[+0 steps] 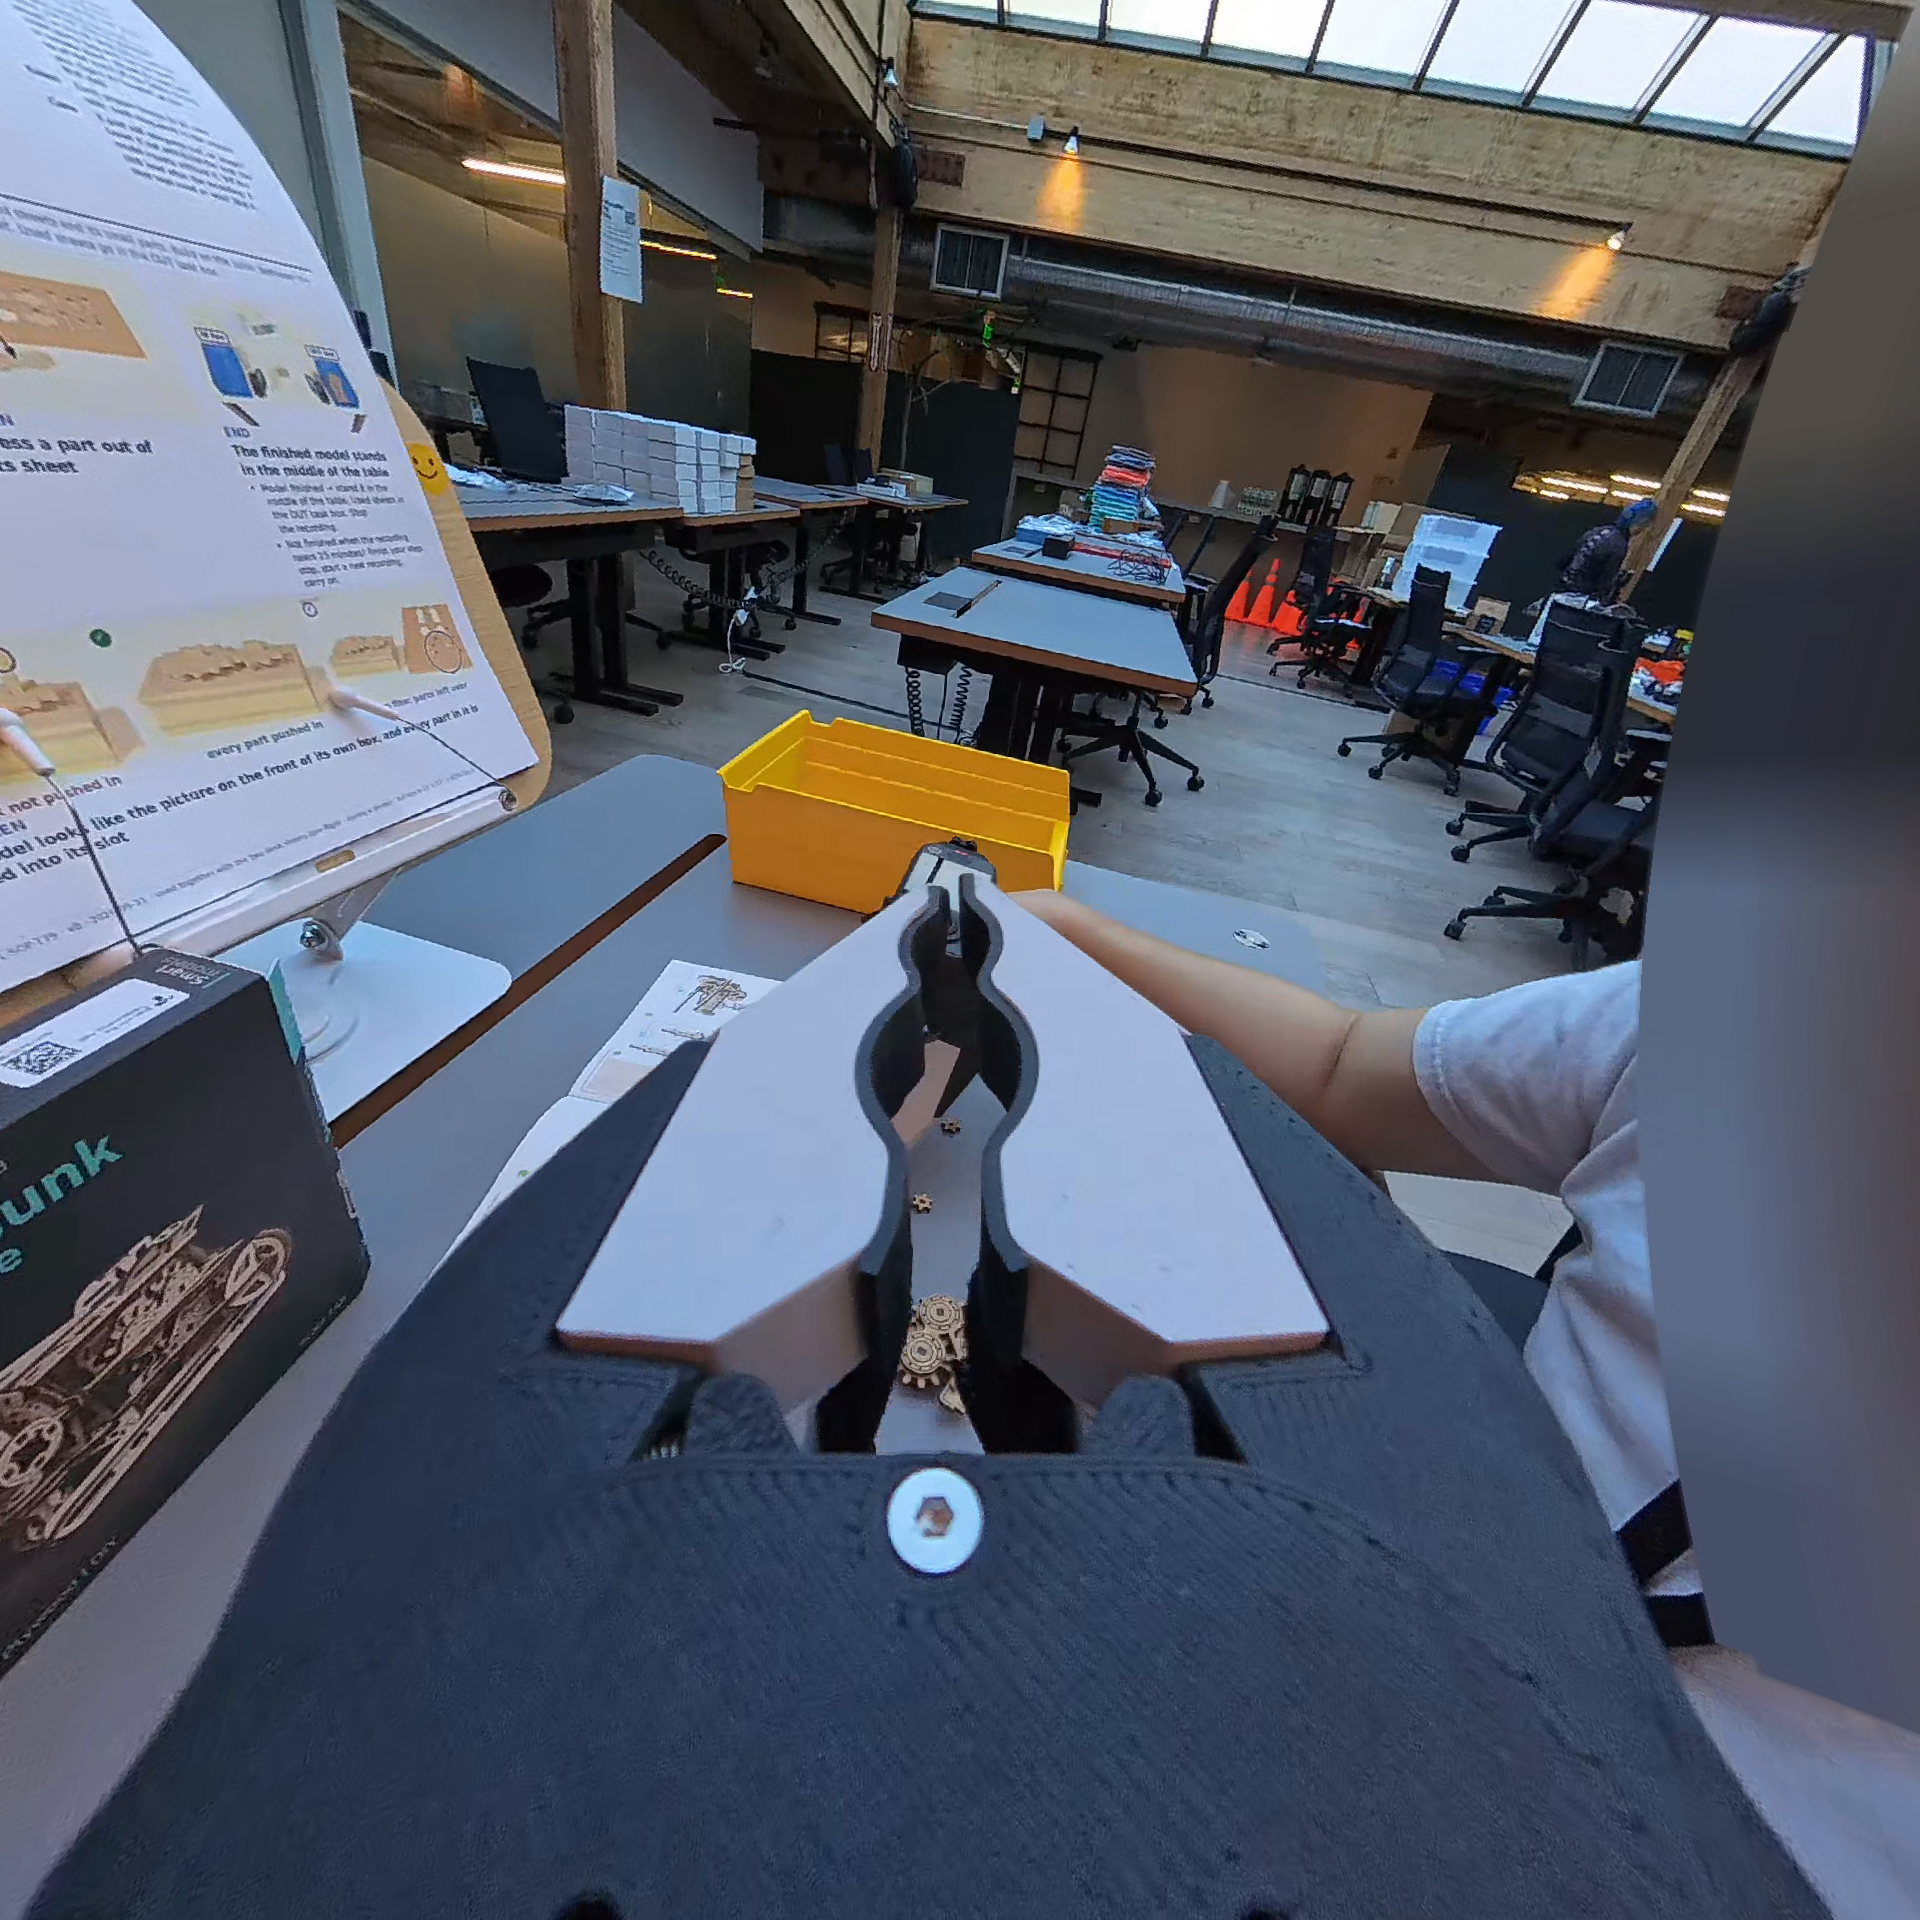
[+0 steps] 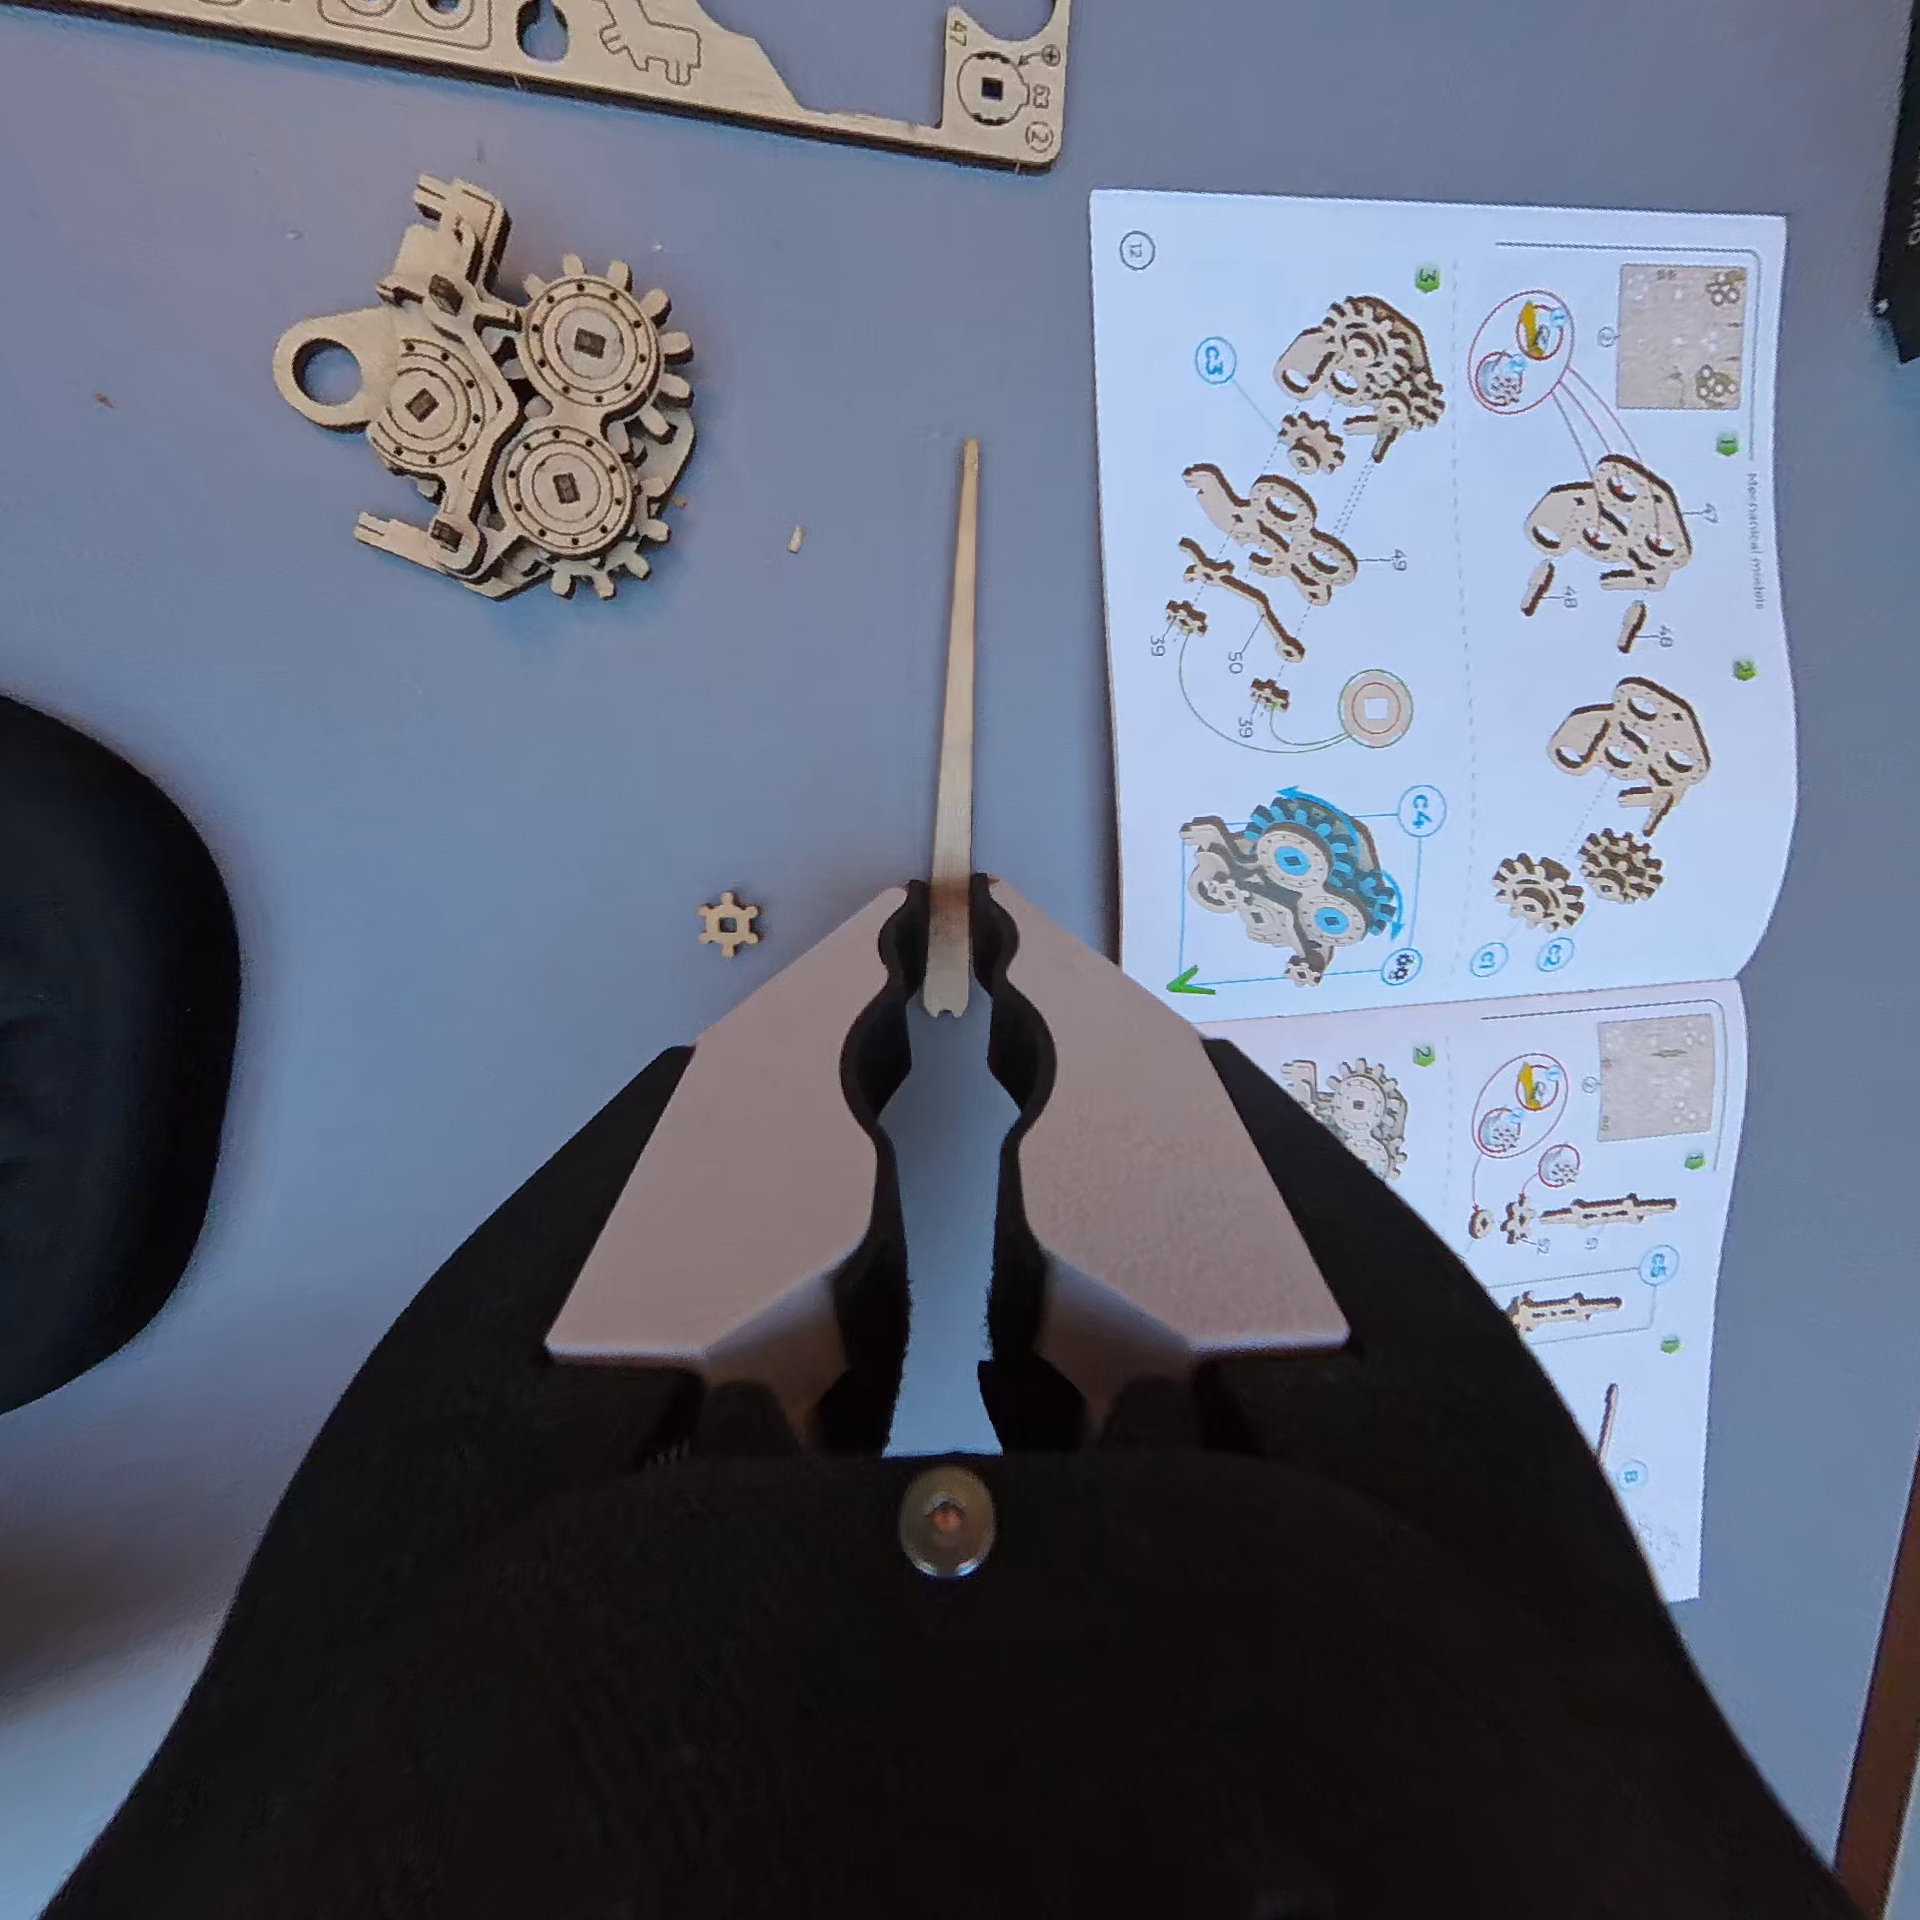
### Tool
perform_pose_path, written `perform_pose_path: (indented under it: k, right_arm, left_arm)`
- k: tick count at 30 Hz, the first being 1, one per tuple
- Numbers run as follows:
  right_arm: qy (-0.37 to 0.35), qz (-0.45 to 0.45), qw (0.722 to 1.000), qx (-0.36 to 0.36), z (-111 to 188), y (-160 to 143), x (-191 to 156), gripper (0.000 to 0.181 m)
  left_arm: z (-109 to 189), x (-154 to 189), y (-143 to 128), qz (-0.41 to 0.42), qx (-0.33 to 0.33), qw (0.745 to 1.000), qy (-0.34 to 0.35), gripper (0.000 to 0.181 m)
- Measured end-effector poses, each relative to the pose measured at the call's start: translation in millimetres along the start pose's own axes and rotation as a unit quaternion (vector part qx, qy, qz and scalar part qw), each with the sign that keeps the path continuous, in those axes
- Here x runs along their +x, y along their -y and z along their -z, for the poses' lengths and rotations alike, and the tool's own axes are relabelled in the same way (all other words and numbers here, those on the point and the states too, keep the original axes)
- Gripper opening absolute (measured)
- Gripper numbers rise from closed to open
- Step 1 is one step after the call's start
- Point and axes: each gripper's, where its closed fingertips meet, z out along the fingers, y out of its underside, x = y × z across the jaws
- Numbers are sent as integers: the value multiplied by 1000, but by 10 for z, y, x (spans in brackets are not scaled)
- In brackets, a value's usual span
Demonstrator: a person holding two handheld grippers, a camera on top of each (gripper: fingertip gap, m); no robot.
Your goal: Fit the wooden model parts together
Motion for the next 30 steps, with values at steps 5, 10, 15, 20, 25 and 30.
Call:
perform_pose_path:
  k: [5, 10, 15, 20, 25, 30]
  right_arm:
    - [-38, 1, 999, 26, 115, 54, 85, 19]
    - [-176, 20, 979, 98, 823, 490, 226, 26]
    - [-313, 23, 916, 250, 1889, 1574, 275, 28]
    - [-366, -9, 813, 452, 2837, 2663, 379, 28]
    - [-386, -39, 640, 663, 3203, 2961, 278, 11]
    - [-353, 15, 554, 754, 3201, 3012, 201, 0]
  left_arm:
    - [26, 119, 40, -14, -4, 1000, -2, 3]
    - [20, 349, 40, -64, -35, 997, -6, 7]
    - [112, 507, 192, -93, -15, 996, 2, 8]
    - [361, 484, 413, -93, 30, 995, 34, 7]
    - [733, 432, 627, -115, 72, 987, 83, 5]
    - [968, 392, 734, -102, 104, 986, 80, 5]
